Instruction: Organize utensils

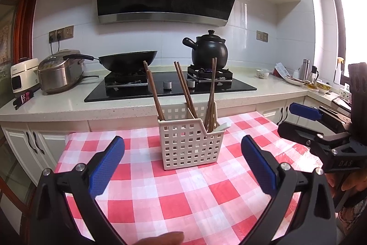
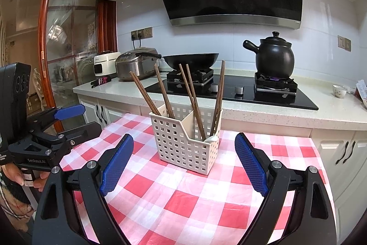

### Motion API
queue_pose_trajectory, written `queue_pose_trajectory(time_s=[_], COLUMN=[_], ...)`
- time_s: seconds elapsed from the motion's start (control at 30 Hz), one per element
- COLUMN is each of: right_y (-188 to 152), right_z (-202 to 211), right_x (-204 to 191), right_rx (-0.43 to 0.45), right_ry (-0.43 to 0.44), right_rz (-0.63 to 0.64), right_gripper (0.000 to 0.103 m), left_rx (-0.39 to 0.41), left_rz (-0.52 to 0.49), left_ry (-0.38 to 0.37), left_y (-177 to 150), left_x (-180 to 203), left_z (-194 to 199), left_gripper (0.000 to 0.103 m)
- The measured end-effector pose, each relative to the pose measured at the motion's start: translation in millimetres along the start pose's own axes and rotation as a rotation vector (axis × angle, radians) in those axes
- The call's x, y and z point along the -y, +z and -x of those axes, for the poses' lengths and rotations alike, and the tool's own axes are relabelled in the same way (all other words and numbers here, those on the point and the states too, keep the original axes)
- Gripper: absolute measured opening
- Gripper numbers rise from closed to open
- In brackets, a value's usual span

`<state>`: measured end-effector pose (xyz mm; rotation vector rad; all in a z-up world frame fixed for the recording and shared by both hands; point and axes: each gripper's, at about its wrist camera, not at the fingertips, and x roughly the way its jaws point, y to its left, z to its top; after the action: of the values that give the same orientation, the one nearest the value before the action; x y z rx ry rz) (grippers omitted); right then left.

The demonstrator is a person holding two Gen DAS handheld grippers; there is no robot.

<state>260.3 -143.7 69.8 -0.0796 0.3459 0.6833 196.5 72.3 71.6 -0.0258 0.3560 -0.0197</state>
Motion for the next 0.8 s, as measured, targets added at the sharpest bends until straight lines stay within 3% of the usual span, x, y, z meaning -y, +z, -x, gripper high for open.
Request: queue_pose_trajectory(time_s=[0.8], right_y=[-1.6], right_z=[-0.3], right_x=[0.7], right_rx=[-0.003], right_ry=[-0.008], right_rz=[-0.001], right_gripper=[0.084], left_rx=[-0.002], left_rz=[0.000], left_ry=[-0.003], left_y=[-0.6], left_x=[0.3], left_z=[0.0], left_gripper=[0.098])
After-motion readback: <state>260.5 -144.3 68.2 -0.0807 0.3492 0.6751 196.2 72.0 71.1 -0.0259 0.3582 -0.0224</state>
